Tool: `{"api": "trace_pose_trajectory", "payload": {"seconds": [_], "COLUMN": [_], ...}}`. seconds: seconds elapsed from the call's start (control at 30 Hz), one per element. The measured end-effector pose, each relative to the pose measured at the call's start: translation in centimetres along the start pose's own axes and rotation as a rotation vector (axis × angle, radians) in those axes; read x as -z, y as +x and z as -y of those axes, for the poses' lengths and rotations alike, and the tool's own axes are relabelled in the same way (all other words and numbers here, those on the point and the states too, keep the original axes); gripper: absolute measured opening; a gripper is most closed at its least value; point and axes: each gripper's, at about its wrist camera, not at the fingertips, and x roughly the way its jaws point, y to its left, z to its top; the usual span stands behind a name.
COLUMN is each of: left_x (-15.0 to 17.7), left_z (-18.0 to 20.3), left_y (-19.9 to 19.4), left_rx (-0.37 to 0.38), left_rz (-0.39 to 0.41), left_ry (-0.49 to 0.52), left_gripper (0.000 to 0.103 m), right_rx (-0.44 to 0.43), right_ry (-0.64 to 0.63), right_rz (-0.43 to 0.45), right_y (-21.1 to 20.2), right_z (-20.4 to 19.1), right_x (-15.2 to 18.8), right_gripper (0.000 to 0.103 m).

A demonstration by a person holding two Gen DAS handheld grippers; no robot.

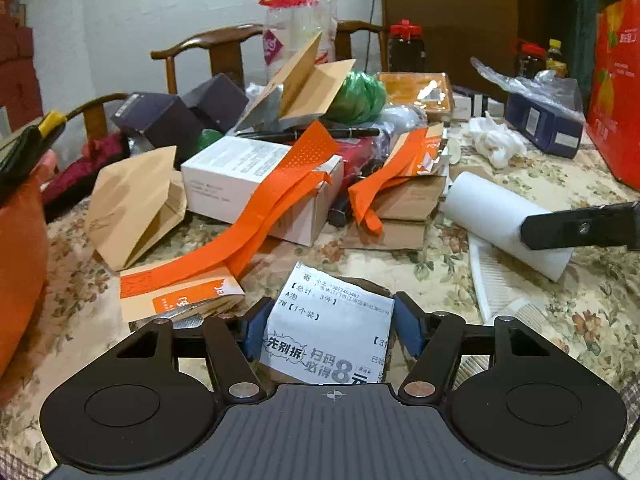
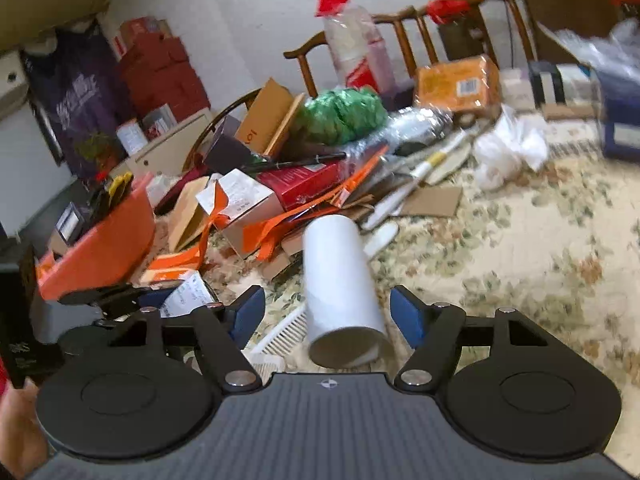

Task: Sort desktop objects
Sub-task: 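Lift the roll with the right gripper while the left gripper grasps the white receipt slip, then carry the roll in the right gripper toward the basin while the left gripper carries the receipt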

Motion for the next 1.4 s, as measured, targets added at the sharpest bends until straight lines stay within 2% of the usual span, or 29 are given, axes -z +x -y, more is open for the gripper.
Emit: {"api": "trace_pose_trajectory", "payload": {"seconds": [0.07, 0.1, 0.13, 0.17, 0.2, 0.33, 0.43, 0.53, 0.67, 0.8, 1.4], "left_x": [-0.1, -0.1, 0.0, 0.0, 0.1, 0.3, 0.2, 0.1, -0.1, -0.2, 0.0], "left_z": [0.0, 0.0, 0.0, -0.1, -0.2, -1.2, -0.8, 0.0, 1.3, 2.2, 2.7], "left_y": [0.1, 0.1, 0.1, 0.1, 0.0, -0.4, -0.4, -0.6, -1.3, -1.5, -2.6], "left_rx": [-0.001, -0.001, -0.002, -0.001, 0.002, 0.022, 0.024, 0.036, 0.025, 0.005, -0.031], "left_rz": [0.001, 0.004, 0.009, 0.014, 0.021, 0.043, 0.051, 0.072, 0.116, 0.137, 0.182], "left_ry": [-0.012, -0.015, -0.022, -0.034, -0.049, -0.165, -0.183, -0.191, -0.193, -0.190, -0.206], "left_gripper": [0.065, 0.065, 0.065, 0.065, 0.066, 0.066, 0.066, 0.066, 0.066, 0.066, 0.066], "right_rx": [0.036, 0.071, 0.110, 0.164, 0.187, 0.124, 0.047, 0.038, 0.147, 0.214, 0.244], "right_ry": [-0.087, -0.119, -0.144, -0.197, -0.213, -0.103, -0.039, -0.059, -0.157, -0.200, -0.232], "right_rz": [-0.023, -0.043, -0.069, -0.045, -0.037, -0.031, -0.019, -0.006, 0.046, 0.104, 0.145], "right_y": [1.3, 2.2, 3.1, 3.6, 3.5, 1.9, 0.8, 0.5, 0.7, 0.3, -0.4], "right_z": [-1.2, -1.7, -2.0, -2.4, -2.6, -1.6, -1.4, -2.3, -3.9, -4.4, -5.1], "right_x": [-0.2, -0.2, -0.1, 0.3, 0.3, 0.4, 0.5, 0.7, 1.3, 1.3, 1.7], "right_gripper": [0.075, 0.071, 0.062, 0.046, 0.046, 0.045, 0.045, 0.046, 0.046, 0.046, 0.046]}}
